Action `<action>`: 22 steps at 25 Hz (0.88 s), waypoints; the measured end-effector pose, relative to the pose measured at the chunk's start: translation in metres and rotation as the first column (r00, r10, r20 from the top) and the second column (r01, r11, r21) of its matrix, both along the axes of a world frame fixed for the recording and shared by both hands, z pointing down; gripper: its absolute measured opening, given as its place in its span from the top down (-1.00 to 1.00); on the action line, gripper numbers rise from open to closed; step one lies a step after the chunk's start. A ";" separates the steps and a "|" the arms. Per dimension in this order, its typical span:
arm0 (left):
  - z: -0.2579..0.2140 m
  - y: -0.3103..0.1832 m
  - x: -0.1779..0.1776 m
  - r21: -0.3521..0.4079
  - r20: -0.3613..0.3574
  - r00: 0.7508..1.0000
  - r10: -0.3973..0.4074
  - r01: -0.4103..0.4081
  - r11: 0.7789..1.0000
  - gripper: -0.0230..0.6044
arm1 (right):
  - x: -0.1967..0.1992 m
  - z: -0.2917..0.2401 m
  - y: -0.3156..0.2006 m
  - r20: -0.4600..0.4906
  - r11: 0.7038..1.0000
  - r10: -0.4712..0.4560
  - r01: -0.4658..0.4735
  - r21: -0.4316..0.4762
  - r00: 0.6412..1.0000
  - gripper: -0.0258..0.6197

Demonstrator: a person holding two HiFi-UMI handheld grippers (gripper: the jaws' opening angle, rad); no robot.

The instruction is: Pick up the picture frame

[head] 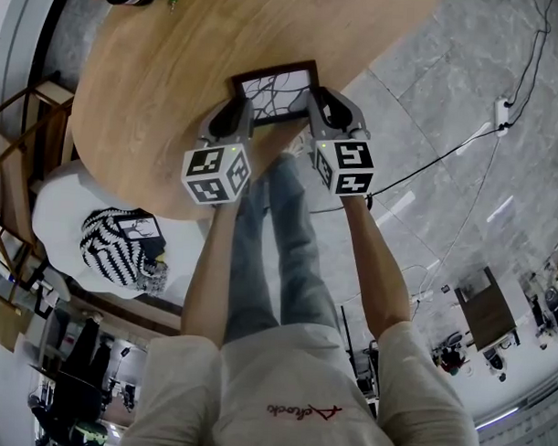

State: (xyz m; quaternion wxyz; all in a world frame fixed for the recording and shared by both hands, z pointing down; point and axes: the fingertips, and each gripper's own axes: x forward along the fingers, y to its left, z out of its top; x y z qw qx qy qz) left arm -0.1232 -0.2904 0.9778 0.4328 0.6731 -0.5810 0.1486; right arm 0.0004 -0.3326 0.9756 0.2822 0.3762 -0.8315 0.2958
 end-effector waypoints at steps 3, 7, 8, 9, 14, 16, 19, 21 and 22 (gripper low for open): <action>-0.008 0.001 -0.003 0.019 0.000 1.000 -0.001 0.001 1.000 0.67 | -0.002 -0.010 0.003 0.001 1.000 0.016 -0.016 0.018 1.000 0.69; -0.027 -0.001 -0.008 0.046 -0.002 1.000 0.008 -0.007 0.999 0.68 | -0.006 -0.026 0.005 0.007 0.999 0.034 -0.035 0.039 0.999 0.69; -0.031 -0.002 -0.009 0.053 -0.002 1.000 0.009 -0.009 0.999 0.68 | -0.007 -0.030 0.004 0.009 0.998 0.040 -0.040 0.043 0.999 0.69; -0.036 -0.003 -0.010 0.059 -0.003 1.000 0.010 -0.009 0.998 0.68 | -0.007 -0.034 0.003 0.011 0.998 0.045 -0.046 0.048 0.999 0.69; -0.059 -0.007 -0.013 0.093 -0.003 1.000 0.012 -0.012 0.996 0.68 | -0.010 -0.057 0.000 0.015 0.995 0.058 -0.059 0.080 0.998 0.69; -0.073 -0.004 -0.016 0.110 0.000 1.000 0.015 -0.015 0.994 0.68 | -0.013 -0.071 0.003 0.019 0.994 0.061 -0.063 0.094 0.998 0.69; -0.098 0.000 -0.023 0.137 0.002 1.000 0.019 -0.019 0.990 0.68 | -0.019 -0.096 0.008 0.028 0.990 0.071 -0.073 0.124 0.997 0.69; -0.113 -0.003 -0.026 0.158 0.005 1.000 0.023 -0.024 0.987 0.68 | -0.022 -0.112 0.006 0.034 0.985 0.081 -0.085 0.148 0.996 0.69; -0.122 -0.005 -0.027 0.168 0.008 1.000 0.026 -0.027 0.985 0.68 | -0.023 -0.120 0.005 0.039 0.983 0.087 -0.092 0.158 0.995 0.69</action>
